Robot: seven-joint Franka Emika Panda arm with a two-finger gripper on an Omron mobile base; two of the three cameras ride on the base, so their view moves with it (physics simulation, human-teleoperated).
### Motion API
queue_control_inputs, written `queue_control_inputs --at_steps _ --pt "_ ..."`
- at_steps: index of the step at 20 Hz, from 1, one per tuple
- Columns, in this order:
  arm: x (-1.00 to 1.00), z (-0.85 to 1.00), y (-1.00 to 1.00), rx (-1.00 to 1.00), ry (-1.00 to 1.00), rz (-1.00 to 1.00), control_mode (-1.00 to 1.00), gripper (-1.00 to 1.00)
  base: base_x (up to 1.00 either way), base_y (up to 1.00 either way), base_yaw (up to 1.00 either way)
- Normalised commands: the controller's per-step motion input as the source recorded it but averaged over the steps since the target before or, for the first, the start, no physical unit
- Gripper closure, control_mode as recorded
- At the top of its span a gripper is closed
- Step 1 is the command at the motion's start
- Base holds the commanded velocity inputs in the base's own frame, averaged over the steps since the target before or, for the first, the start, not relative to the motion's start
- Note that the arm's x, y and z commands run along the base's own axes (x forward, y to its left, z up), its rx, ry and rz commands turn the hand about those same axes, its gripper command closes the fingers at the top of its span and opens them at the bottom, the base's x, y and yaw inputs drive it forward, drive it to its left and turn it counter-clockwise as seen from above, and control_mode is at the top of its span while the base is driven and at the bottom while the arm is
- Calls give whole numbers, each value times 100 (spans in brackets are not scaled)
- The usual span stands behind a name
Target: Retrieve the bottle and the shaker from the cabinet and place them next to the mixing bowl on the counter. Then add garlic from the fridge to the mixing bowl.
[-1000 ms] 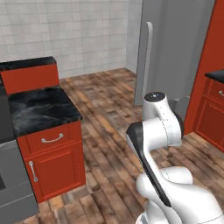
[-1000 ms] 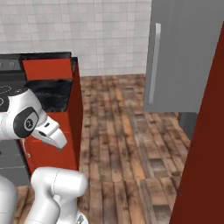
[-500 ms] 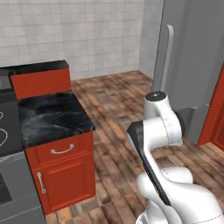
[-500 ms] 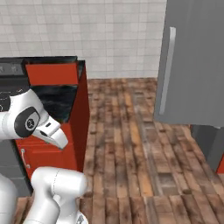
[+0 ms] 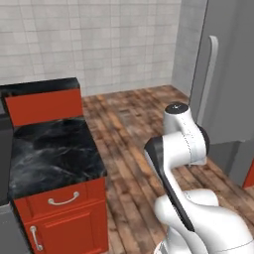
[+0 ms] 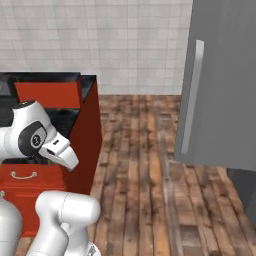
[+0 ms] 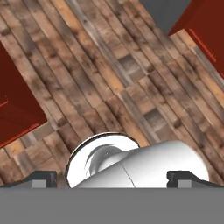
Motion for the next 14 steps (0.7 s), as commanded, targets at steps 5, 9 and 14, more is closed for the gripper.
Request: queue_control_inputs --at_steps 5,9,14 --pt "0 0 0 0 0 0 100 -100 79 -25 13" --pt "0 0 0 0 0 0 100 -100 84 -13 12" --pt "0 0 0 0 0 0 100 -100 83 -28 12"
